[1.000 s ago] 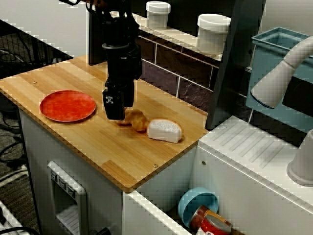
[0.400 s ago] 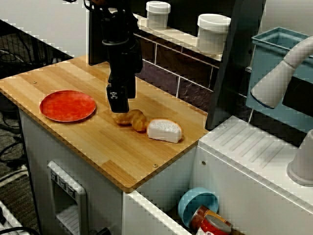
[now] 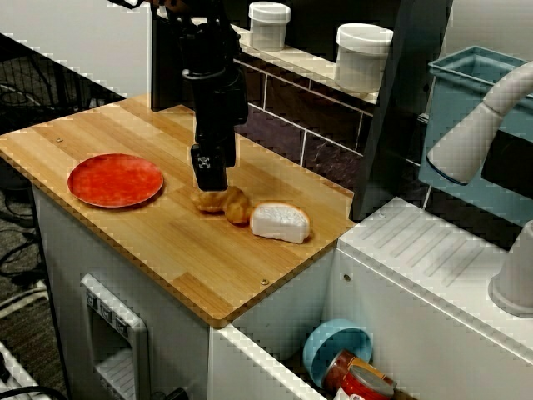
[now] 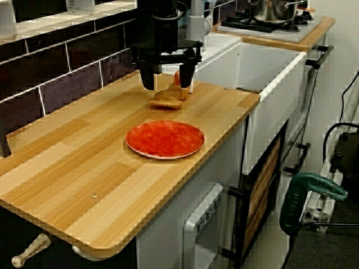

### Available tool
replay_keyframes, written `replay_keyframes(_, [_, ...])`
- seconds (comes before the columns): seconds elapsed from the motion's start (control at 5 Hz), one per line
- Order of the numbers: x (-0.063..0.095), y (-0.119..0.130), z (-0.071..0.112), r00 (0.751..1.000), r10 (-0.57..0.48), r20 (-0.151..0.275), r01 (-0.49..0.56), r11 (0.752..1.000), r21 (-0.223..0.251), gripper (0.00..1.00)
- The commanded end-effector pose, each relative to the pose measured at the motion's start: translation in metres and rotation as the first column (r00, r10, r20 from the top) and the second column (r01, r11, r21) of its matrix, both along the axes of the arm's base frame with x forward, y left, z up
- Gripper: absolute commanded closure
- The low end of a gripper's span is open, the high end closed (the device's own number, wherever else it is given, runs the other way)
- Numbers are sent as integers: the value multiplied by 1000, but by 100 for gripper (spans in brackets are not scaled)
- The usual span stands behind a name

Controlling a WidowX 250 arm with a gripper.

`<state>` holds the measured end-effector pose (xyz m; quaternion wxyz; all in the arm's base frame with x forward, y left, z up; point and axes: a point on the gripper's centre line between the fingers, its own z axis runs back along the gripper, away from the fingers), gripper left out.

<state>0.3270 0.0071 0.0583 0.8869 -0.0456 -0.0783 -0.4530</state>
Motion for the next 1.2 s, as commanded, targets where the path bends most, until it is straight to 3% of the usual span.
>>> replay_keyframes(0.0, [3,-1,15,999,5,33,-5,1000,-1,0])
replay_keyframes(1.0, [0,-1,2,1000,13,8,-13,1000,-7,0])
